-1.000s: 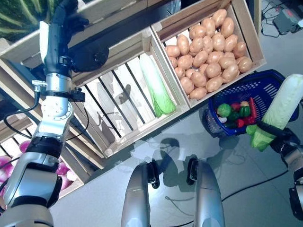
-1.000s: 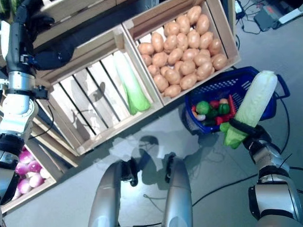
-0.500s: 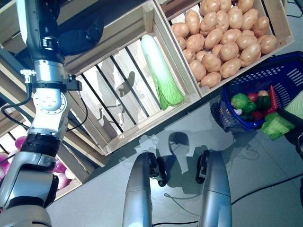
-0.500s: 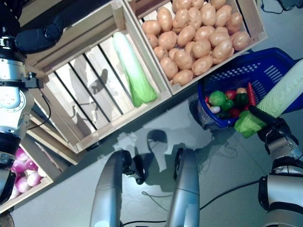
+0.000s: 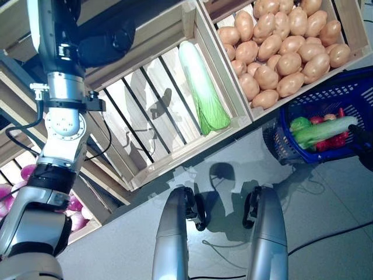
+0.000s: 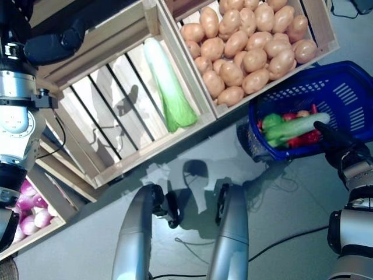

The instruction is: Put vegetables into the basket

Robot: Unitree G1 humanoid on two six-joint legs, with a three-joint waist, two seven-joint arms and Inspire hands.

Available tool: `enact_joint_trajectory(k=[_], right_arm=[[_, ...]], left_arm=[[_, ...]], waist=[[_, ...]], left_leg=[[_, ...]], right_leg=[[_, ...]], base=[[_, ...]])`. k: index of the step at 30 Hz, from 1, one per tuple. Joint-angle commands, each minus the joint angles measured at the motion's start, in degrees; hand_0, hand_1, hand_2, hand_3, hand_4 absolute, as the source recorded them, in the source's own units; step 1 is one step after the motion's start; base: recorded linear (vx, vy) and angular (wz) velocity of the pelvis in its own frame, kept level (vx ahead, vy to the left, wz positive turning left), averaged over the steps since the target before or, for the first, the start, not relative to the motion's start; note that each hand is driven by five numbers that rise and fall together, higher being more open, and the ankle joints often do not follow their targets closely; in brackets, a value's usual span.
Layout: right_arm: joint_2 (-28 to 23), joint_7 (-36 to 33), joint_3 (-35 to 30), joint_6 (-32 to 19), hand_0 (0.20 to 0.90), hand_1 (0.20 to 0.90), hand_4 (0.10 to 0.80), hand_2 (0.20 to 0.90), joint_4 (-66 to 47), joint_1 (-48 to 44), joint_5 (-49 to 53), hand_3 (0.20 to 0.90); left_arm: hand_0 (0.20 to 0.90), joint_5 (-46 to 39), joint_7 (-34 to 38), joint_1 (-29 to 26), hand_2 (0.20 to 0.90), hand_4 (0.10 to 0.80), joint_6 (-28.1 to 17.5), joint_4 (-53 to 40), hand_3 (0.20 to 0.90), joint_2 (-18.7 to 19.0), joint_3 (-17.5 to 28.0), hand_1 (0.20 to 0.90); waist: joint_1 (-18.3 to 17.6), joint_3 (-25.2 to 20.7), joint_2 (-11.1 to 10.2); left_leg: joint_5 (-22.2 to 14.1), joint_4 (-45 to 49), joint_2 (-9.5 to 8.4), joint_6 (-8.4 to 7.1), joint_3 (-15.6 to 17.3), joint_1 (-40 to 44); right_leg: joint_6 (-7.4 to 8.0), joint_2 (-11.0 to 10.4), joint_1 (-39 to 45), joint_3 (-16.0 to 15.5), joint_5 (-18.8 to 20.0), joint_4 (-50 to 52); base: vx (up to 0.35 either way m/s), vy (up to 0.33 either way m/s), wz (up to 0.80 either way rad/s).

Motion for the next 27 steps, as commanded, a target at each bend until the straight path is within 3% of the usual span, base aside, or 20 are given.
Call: enact_joint_trajectory(k=[1,5,10,12,15,20,24,27], right_arm=[[-4.2,3.7,-0.8,-2.4,0.9,0.9,0.8,0.9,1.0,-1.1,0.2,0.9],[-4.4,5.7,-0.4,-3.0,0.9,0.9,0.8,0.9,1.2,-0.6,-1.2,0.9],[-3.8,9.3,1.3,-5.0,0.9,0.9,0.8,0.9,0.2,-1.1,-1.8,0.9],[-3.1,11.4,3.5,-5.8,0.9,0.9,0.8,0.9,-0.8,-1.8,-2.8,0.9],[-2.5,13.1,6.3,-6.1,0.9,0.9,0.8,0.9,-1.5,-2.5,-2.0,0.9],[-1.7,13.9,9.6,-5.6,0.9,0.9,0.8,0.9,-1.0,-4.4,-1.2,0.9],[-0.7,13.7,12.4,-5.1,0.9,0.9,0.8,0.9,-0.3,-6.5,-0.6,0.9],[-0.1,14.5,13.8,-6.7,0.9,0.9,0.8,0.9,-0.5,-7.2,0.1,0.9]], left_arm=[[0.9,8.4,-6.2,2.1,0.9,0.8,0.2,-0.3,0.9,0.4,-8.8,0.9],[0.9,15.4,-2.7,1.2,0.9,0.8,0.6,0.6,0.9,1.9,-10.7,0.9],[0.9,36.1,8.4,-2.3,0.9,0.8,2.0,2.3,0.9,6.0,-15.8,0.9],[0.9,49.2,16.4,-7.2,0.9,0.8,5.0,3.8,0.9,9.2,-22.2,0.9],[0.9,59.5,21.8,-14.5,0.9,0.8,9.8,4.7,0.9,12.9,-31.3,0.9],[0.9,65.8,23.7,-23.4,0.9,0.8,12.3,6.7,0.9,14.1,-42.4,0.9],[0.9,65.2,20.5,-29.0,0.9,0.8,14.3,7.8,0.9,12.6,-49.5,0.9],[0.9,65.5,18.5,-31.8,0.9,0.8,13.1,9.2,0.9,11.1,-53.3,0.9]], waist=[[-2.0,-1.9,-2.8],[-1.8,-2.1,-3.1],[-1.9,-2.1,-3.0],[-2.3,-2.1,-3.0],[-2.8,-1.8,-2.8],[-3.6,-1.6,-2.3],[-4.3,-1.4,-2.0],[-5.2,-1.1,-1.8]], left_leg=[[-4.9,-5.0,-0.48,-0.79,-1.3,3.9],[-4.7,-6.0,-0.33,-0.7,-1.2,5.1],[-4.5,-6.4,0.18,-0.81,-0.9,5.5],[-4.5,-6.3,0.48,-0.93,-0.8,5.2],[-4.6,-6.0,0.95,-1.06,-0.7,4.8],[-4.6,-5.7,1.74,-1.22,-0.2,4.4],[-4.3,-6.5,2.09,-1.36,0.1,4.7],[-3.8,-7.6,2.47,-1.61,0.5,5.5]], right_leg=[[-6.15,-0.1,5.2,-4.4,-0.2,-5.6],[-5.94,0.0,6.4,-4.5,0.1,-6.6],[-5.77,-0.1,6.6,-4.5,0.5,-7.1],[-5.61,-0.1,6.3,-4.4,0.5,-7.0],[-5.44,-0.3,5.9,-4.2,0.5,-6.8],[-4.97,-0.4,5.4,-3.9,1.0,-7.0],[-4.6,-0.1,5.6,-3.6,1.8,-8.0],[-4.34,0.4,6.3,-3.2,2.3,-9.2]], base=[[0.041,0.022,0.03],[0.042,0.015,0.01],[0.007,0.002,0.0],[0.0,0.0,0.0],[0.0,0.0,0.0],[-0.002,0.016,-0.01],[0.002,0.034,-0.08],[0.014,0.047,-0.1]])
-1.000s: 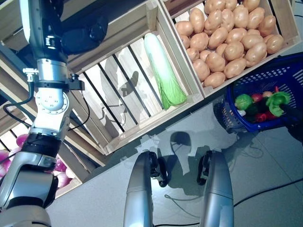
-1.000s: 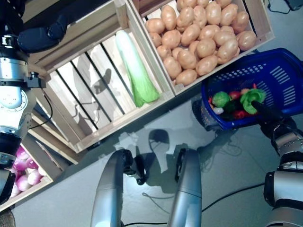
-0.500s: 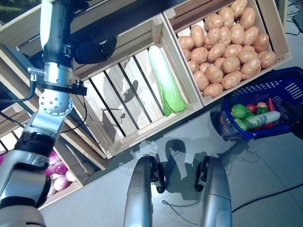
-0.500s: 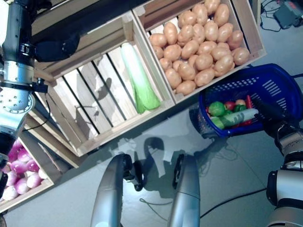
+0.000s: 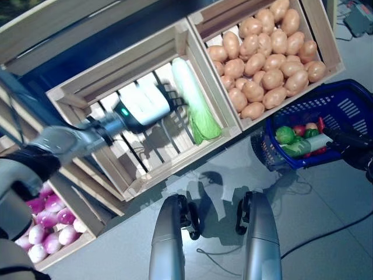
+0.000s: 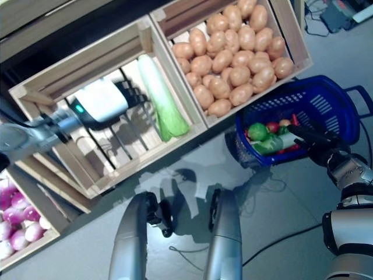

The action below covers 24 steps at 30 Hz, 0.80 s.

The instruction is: Put vegetables into the basket

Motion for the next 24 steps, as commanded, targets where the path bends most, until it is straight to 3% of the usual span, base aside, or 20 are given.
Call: enact_joint_trajectory(k=[1,4,8,12,15,19,24], right_arm=[[-1.1,3.4,0.3,-6.8,0.9,0.9,0.8,0.9,0.6,-5.4,2.7,0.9],[0.3,5.7,0.6,-8.1,0.9,0.9,0.8,0.9,-1.7,-4.6,3.6,0.9],[1.5,6.6,0.2,-9.5,0.9,0.9,0.8,0.9,-4.1,-2.8,3.7,0.9],[2.9,6.9,-0.9,-10.1,0.9,0.9,0.8,0.9,-5.7,-0.7,3.1,0.9],[3.2,6.5,-1.0,-9.6,0.9,0.9,0.8,0.9,-6.1,-0.2,3.0,0.9],[3.6,7.0,-1.8,-9.4,0.9,0.9,0.8,0.9,-6.2,1.1,2.9,0.9],[3.8,7.2,-2.0,-8.4,0.9,0.9,0.8,0.9,-6.5,1.6,4.1,0.9]], left_arm=[[0.9,-2.6,1.7,-11.9,0.9,0.8,1.5,2.2,0.9,0.7,4.3,0.9],[0.9,-3.5,2.6,-14.0,0.9,0.8,-1.8,1.8,0.9,-0.1,1.9,0.9],[0.9,-3.9,3.5,-14.8,0.9,0.8,-2.8,0.3,0.9,-0.8,1.6,0.9],[0.9,-2.6,4.2,-14.3,0.9,0.8,-0.6,0.4,0.9,-1.9,2.7,0.9],[0.9,-1.1,9.6,-14.3,0.9,0.8,2.7,3.1,0.9,-3.1,4.5,0.9],[0.9,2.6,13.8,-13.4,0.9,0.8,2.4,5.9,0.9,-3.8,7.0,0.9],[0.9,4.5,10.9,-12.6,0.9,0.8,1.8,7.8,0.9,-4.5,7.2,0.9]], waist=[[-1.2,0.9,0.2],[-2.1,1.2,0.3],[-2.6,1.6,0.4],[-3.3,2.0,0.2],[-3.5,2.5,-0.1],[-3.6,2.9,-0.2],[-3.9,3.4,-0.4]], left_leg=[[-3.2,-6.7,1.26,-1.91,-0.6,4.8],[-3.0,-7.7,1.3,-2.15,-0.3,5.6],[-3.1,-7.8,1.46,-2.24,0.0,5.9],[-3.3,-7.2,1.94,-2.41,0.3,5.5],[-3.5,-6.2,2.64,-2.4,0.5,4.7],[-3.5,-5.8,2.97,-2.55,0.4,4.2],[-3.4,-5.8,3.4,-2.89,0.6,3.7]], right_leg=[[-4.64,0.2,5.9,-2.8,2.3,-7.8],[-4.37,0.8,6.6,-2.2,2.6,-8.9],[-4.24,0.9,6.7,-1.7,2.7,-9.1],[-3.78,0.8,6.3,-1.4,3.1,-8.9],[-3.67,0.6,5.5,-1.5,3.2,-8.3],[-3.54,0.5,4.9,-1.6,3.4,-8.1],[-3.24,0.1,4.6,-1.8,3.8,-8.2]], base=[[0.024,0.043,-0.1],[0.026,0.038,-0.09],[0.018,0.028,-0.14],[0.006,0.008,-0.04],[-0.001,-0.009,-0.06],[-0.002,-0.005,-0.03],[0.001,-0.003,-0.03]])
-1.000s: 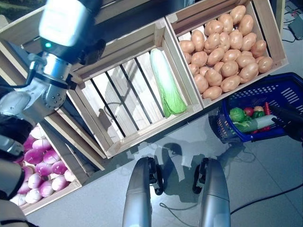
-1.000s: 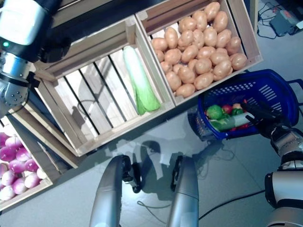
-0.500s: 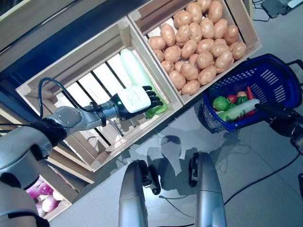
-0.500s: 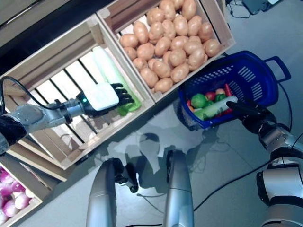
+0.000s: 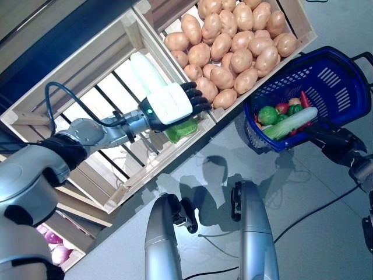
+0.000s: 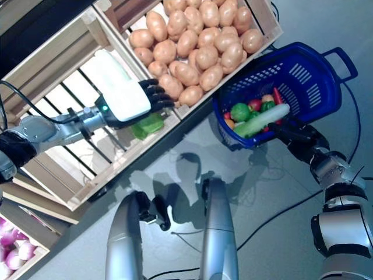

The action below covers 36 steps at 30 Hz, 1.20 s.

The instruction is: Put vegetables into the basket

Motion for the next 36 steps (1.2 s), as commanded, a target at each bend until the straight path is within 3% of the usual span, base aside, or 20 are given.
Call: enact_joint_trajectory(k=[1,10,23,25,29,32,33,36], right_arm=[[-0.1,2.9,-2.1,-4.5,0.9,0.9,0.8,0.9,-1.6,-1.1,4.0,0.9],[-0.1,4.2,-1.5,-4.5,0.9,0.9,0.8,0.9,-1.6,-2.0,4.6,0.9],[-0.2,4.3,-0.7,-4.6,0.9,0.9,0.8,0.9,-4.4,-0.7,6.1,0.9],[-0.1,4.7,-0.5,-4.8,0.9,0.9,0.8,0.9,-4.1,-0.6,6.2,0.9],[0.3,4.9,-0.4,-4.9,0.9,0.9,0.8,0.9,-4.3,0.0,6.6,0.9],[1.1,5.0,-1.3,-5.8,0.9,0.9,0.8,0.9,-5.5,2.1,6.8,0.9],[1.7,5.2,-2.4,-6.7,0.9,0.9,0.8,0.9,-6.2,4.0,6.6,0.9],[2.8,4.8,-4.0,-7.9,0.9,0.9,0.8,0.9,-7.4,6.6,6.0,0.9]], left_arm=[[0.9,-0.3,1.8,-6.2,0.9,0.8,1.8,2.5,0.9,-0.1,4.6,0.9],[0.9,-5.1,-10.3,-6.7,0.9,0.8,6.6,6.6,0.9,-1.4,2.8,0.9],[0.9,-5.8,-14.8,-4.1,0.9,0.8,5.9,12.6,0.9,-0.8,4.0,0.9],[0.9,-5.2,-12.2,-2.8,0.9,0.8,5.3,13.8,0.9,-0.5,4.6,0.9],[0.9,-4.1,1.9,-0.2,0.9,0.8,2.8,14.3,0.9,0.2,7.5,0.9],[0.9,-2.6,15.2,0.7,0.9,0.8,-1.6,12.9,0.9,1.2,11.5,0.9],[0.9,2.1,25.7,1.9,0.9,0.8,-5.3,11.8,0.9,2.0,14.9,0.9],[0.9,7.7,34.8,3.5,0.9,0.8,-7.5,8.4,0.9,3.4,18.8,0.9]], waist=[[-0.4,-0.4,-0.5],[-0.7,1.1,-0.8],[-0.5,2.6,-1.0],[-0.4,2.7,-1.0],[0.2,2.7,-1.1],[0.7,2.4,-1.2],[1.1,2.2,-1.3],[1.7,1.8,-1.4]], left_leg=[[-3.6,-3.6,0.65,-1.2,-1.3,1.2],[-4.6,0.4,2.14,-1.37,-1.6,-3.3],[-4.7,2.6,3.73,-1.67,-2.1,-8.6],[-4.6,2.6,3.71,-1.72,-2.1,-8.8],[-4.5,2.2,3.57,-2.0,-2.3,-8.7],[-4.4,1.8,3.36,-2.08,-2.5,-8.3],[-4.5,1.5,3.07,-2.21,-2.7,-7.8],[-4.8,1.4,2.65,-2.38,-3.1,-7.2]], right_leg=[[-1.95,-3.2,5.0,-3.1,3.2,-7.3],[-1.24,-4.1,0.7,-2.7,3.0,-4.1],[-0.64,-4.8,-4.6,-2.4,3.6,-2.4],[-0.68,-4.9,-4.7,-2.5,3.6,-2.3],[-0.74,-5.0,-4.4,-2.6,3.4,-2.5],[-1.01,-4.9,-3.8,-2.9,3.2,-2.8],[-1.25,-4.8,-3.2,-3.1,2.7,-3.0],[-1.48,-5.0,-2.4,-3.3,2.1,-2.9]], base=[[-0.001,-0.001,-0.04],[-0.001,0.0,-0.01],[-0.001,0.005,-0.06],[0.0,0.0,0.0],[0.0,0.0,0.0],[0.02,-0.027,0.0],[0.044,-0.044,0.01],[0.039,-0.035,0.02]])
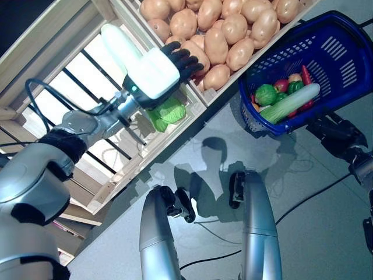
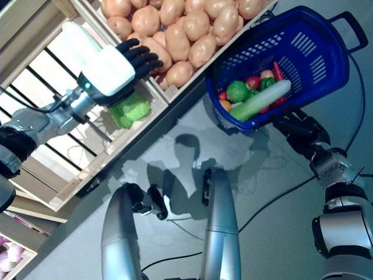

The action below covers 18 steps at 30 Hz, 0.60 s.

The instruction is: Put vegetables into the basket

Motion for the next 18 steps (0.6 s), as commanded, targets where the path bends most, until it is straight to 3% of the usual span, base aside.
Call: enact_joint_trajectory(k=[1,6,12,18], right_arm=[[3.4,2.4,-3.4,-3.2,0.9,0.9,0.8,0.9,-2.4,3.6,1.4,0.9],[4.5,-0.1,-5.5,-2.6,0.9,0.9,0.8,0.9,-5.4,6.6,0.9,0.9],[3.9,0.6,-5.2,-1.5,0.9,0.9,0.8,0.9,-5.0,6.8,0.9,0.9],[3.6,1.5,-3.9,-1.3,0.9,0.9,0.8,0.9,-4.1,7.0,0.8,0.9]], left_arm=[[0.9,5.4,17.7,-0.7,0.9,0.8,-3.3,-3.3,0.9,6.6,6.7,0.9],[0.9,9.7,19.0,4.4,0.9,0.8,-3.0,-11.4,0.9,9.0,11.5,0.9],[0.9,9.9,15.8,7.4,0.9,0.8,-1.7,-13.5,0.9,11.0,11.4,0.9],[0.9,8.0,18.8,8.9,0.9,0.8,-0.8,-12.1,0.9,12.4,12.1,0.9]], waist=[[0.9,0.3,-2.1],[1.7,0.1,-2.0],[1.8,0.2,-1.6],[1.7,0.2,-1.2]], left_leg=[[-4.4,-3.3,-0.4,-2.03,-2.4,1.8],[-4.9,-3.3,-1.13,-2.14,-2.7,2.6],[-4.6,-3.8,-1.38,-2.23,-2.5,3.1],[-3.9,-5.5,-1.77,-2.27,-2.2,4.2]], right_leg=[[0.66,-4.0,6.4,-1.0,1.2,-6.3],[0.5,-4.7,7.3,-1.4,0.4,-5.9],[0.43,-4.8,7.4,-1.5,0.1,-5.7],[0.4,-4.3,8.4,-1.4,0.3,-6.6]], base=[[0.037,-0.034,0.07],[0.032,-0.03,0.09],[0.01,-0.003,0.03],[0.0,0.0,0.0]])
